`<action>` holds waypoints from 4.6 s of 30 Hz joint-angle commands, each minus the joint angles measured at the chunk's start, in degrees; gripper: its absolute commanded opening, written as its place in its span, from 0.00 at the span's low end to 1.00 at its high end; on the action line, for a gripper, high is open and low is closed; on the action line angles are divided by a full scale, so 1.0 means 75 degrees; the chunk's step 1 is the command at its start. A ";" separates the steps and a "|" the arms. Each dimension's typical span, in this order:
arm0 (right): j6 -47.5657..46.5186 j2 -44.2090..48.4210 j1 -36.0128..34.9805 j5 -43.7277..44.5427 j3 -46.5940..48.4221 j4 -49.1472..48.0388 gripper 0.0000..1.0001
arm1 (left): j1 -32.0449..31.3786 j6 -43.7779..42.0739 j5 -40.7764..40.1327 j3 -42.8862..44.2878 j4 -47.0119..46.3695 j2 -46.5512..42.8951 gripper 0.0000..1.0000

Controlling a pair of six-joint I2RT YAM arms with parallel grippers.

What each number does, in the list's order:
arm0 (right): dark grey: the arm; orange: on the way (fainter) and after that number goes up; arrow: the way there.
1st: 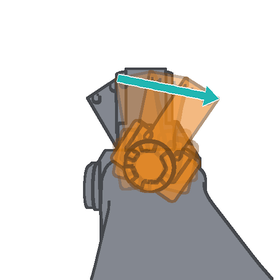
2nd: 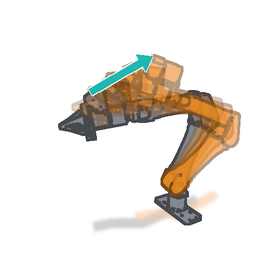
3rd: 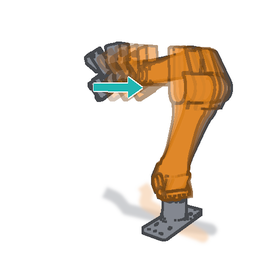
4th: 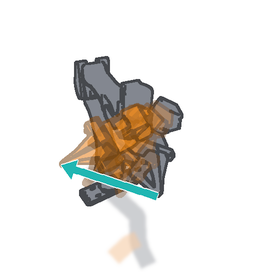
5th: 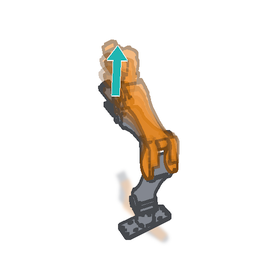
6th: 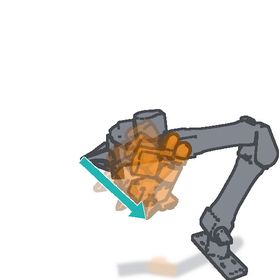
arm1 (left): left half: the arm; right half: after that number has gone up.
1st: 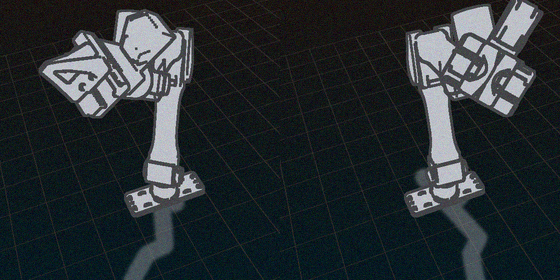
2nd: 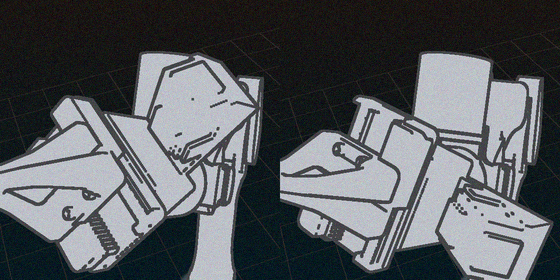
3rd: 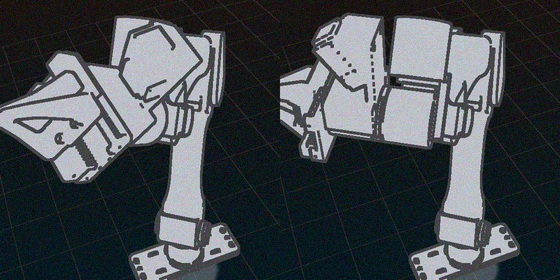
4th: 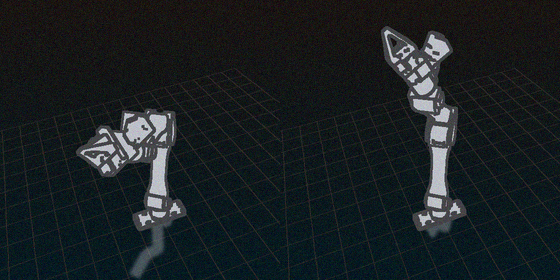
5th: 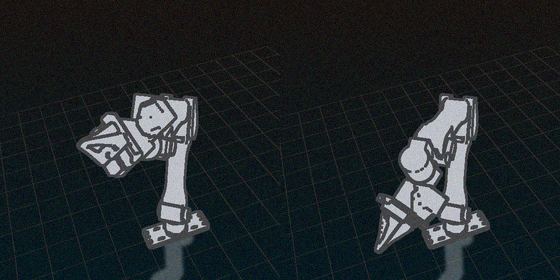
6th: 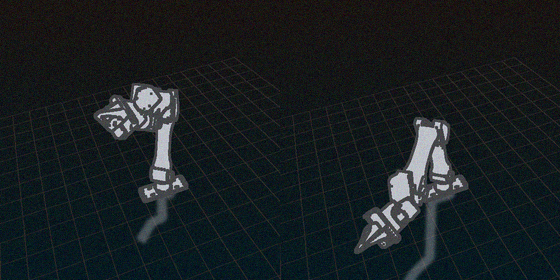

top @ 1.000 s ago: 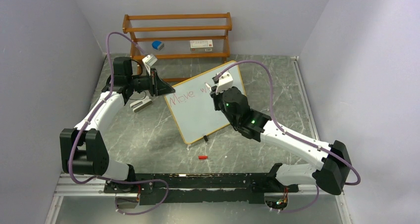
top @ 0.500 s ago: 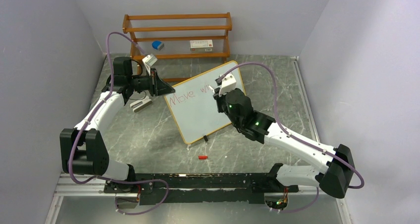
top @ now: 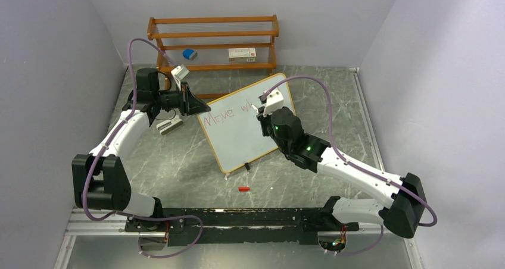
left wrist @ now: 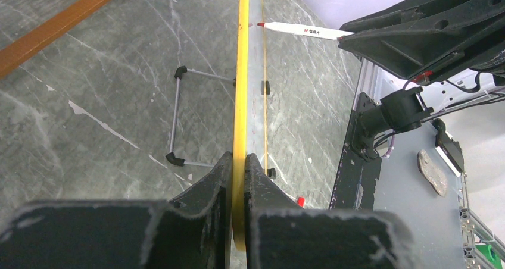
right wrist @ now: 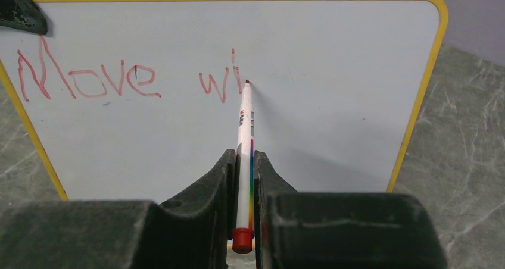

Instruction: Write a sentence on the whiteboard

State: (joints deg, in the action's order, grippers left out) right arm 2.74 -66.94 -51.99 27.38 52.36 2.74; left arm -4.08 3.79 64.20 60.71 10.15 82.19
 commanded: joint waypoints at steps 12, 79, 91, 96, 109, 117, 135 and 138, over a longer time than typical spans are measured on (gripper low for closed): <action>-0.0034 -0.0265 0.0210 -0.0076 0.0085 -0.0342 0.00 | 0.0086 -0.0412 -0.0211 0.0120 0.0252 0.0103 0.05; 0.0075 -0.0022 0.0381 -0.0414 0.0144 0.0644 0.00 | 0.0086 -0.0687 -0.0238 0.0143 0.0298 0.0103 0.05; -0.0027 0.0016 0.0382 -0.0006 0.0097 0.0487 0.00 | 0.0086 -0.0705 -0.0238 0.0132 0.0310 0.0088 0.05; -0.0063 0.0201 0.0381 -0.0151 0.0121 0.0299 0.00 | 0.0086 -0.0696 -0.0229 0.0136 0.0313 0.0098 0.05; -0.0307 -0.0042 0.0448 -0.0216 0.0589 -0.0239 0.00 | 0.0086 -0.0699 -0.0215 0.0120 0.0290 0.0089 0.05; -0.0602 -0.0309 0.0498 -0.0218 0.0794 -0.0342 0.00 | 0.0084 -0.0682 -0.0199 0.0129 0.0287 0.0091 0.05; -0.0378 -0.0216 0.0562 -0.0376 0.0542 0.0245 0.00 | 0.0086 -0.0681 -0.0202 0.0141 0.0287 0.0098 0.05; -0.0377 -0.0186 0.0569 -0.0360 0.0516 0.0462 0.00 | 0.0086 -0.0670 -0.0188 0.0130 0.0273 0.0084 0.05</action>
State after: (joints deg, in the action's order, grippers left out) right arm -0.64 -69.47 -48.25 24.99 56.66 2.98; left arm -4.08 2.28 64.29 61.04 11.05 82.19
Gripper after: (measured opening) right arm 0.150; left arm 0.116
